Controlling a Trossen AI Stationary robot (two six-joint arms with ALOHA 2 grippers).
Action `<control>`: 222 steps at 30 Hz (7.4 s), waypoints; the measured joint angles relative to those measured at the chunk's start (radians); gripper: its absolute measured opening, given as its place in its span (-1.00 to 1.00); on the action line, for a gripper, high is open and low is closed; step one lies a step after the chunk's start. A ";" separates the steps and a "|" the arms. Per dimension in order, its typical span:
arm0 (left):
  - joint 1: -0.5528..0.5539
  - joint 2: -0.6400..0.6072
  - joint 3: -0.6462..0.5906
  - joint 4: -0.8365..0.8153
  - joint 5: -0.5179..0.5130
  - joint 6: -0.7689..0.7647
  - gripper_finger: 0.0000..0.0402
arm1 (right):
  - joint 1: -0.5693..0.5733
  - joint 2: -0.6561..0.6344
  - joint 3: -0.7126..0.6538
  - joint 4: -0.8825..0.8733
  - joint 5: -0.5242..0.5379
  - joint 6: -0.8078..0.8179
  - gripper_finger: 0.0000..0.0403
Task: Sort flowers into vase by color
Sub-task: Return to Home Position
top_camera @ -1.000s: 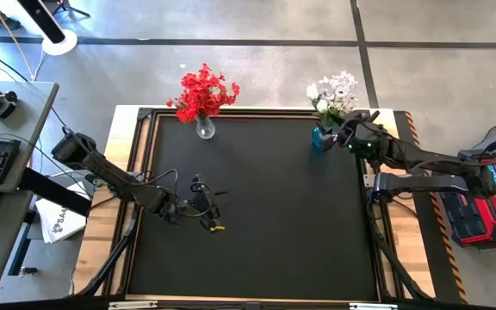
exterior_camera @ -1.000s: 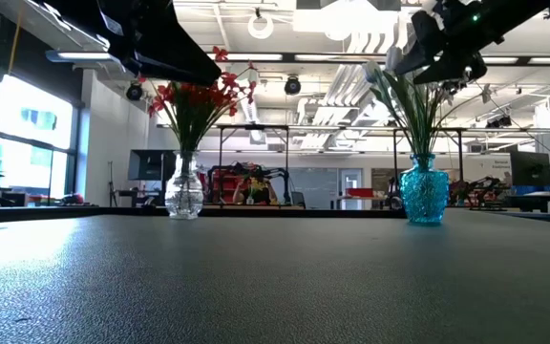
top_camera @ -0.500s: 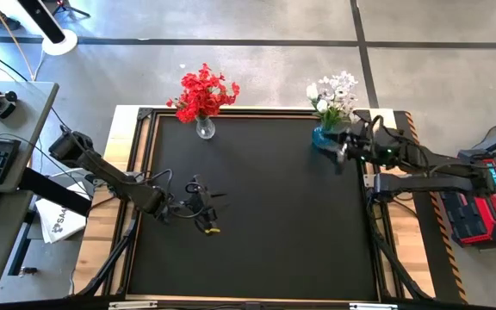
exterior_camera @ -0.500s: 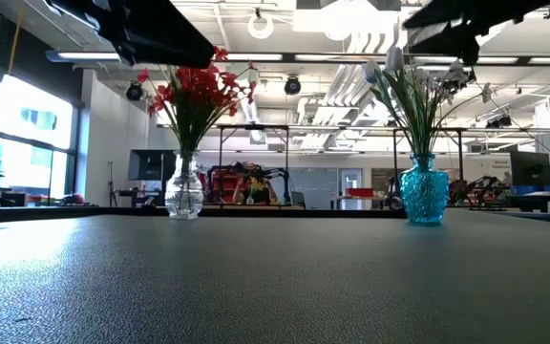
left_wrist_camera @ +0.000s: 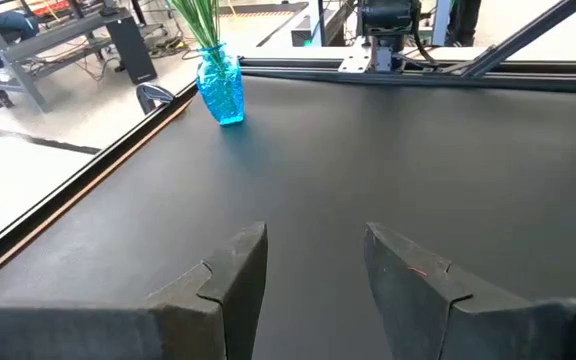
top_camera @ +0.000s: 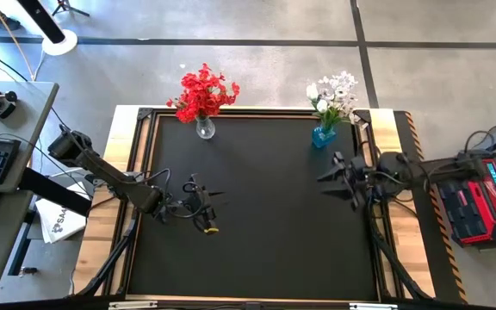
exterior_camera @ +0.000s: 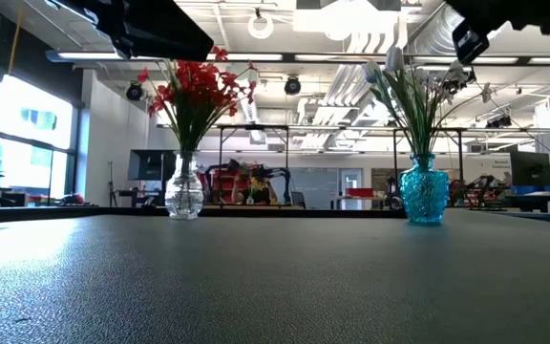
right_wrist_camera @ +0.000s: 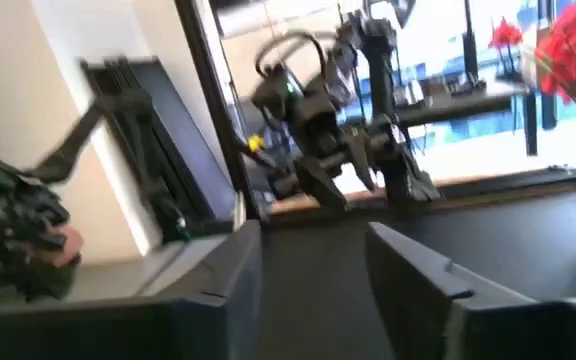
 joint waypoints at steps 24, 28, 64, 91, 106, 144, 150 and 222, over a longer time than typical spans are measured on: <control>0.139 -0.106 -0.040 0.063 0.150 0.149 -0.22 | 0.119 -0.402 -0.321 0.125 0.109 -0.102 -0.99; 0.221 -0.212 -0.160 0.200 0.269 0.194 -0.22 | 0.118 -0.418 -0.339 0.110 0.066 -0.098 -1.00; 0.581 -1.341 -0.727 0.078 0.751 0.209 -0.97 | 0.111 -0.419 -0.340 0.104 -0.046 0.011 -1.00; 0.597 -1.350 -0.734 -0.061 0.874 0.272 -1.00 | 0.104 -0.435 -0.285 0.020 -0.165 -0.228 -1.00; 0.597 -1.350 -0.733 -0.060 0.874 0.262 -1.00 | -0.109 -0.429 -0.339 0.060 -0.043 -0.134 -1.00; 0.583 -1.335 -0.733 -0.060 0.867 0.218 -1.00 | -0.118 -0.418 -0.338 -0.107 -0.038 -0.172 -1.00; 0.539 -1.350 -0.732 -0.052 0.849 0.219 -1.00 | -0.117 -0.421 -0.338 -0.107 -0.040 -0.173 -1.00; 0.513 -1.331 -0.734 -0.060 0.900 0.349 -1.00 | -0.118 -0.430 -0.338 -0.106 -0.042 -0.207 -1.00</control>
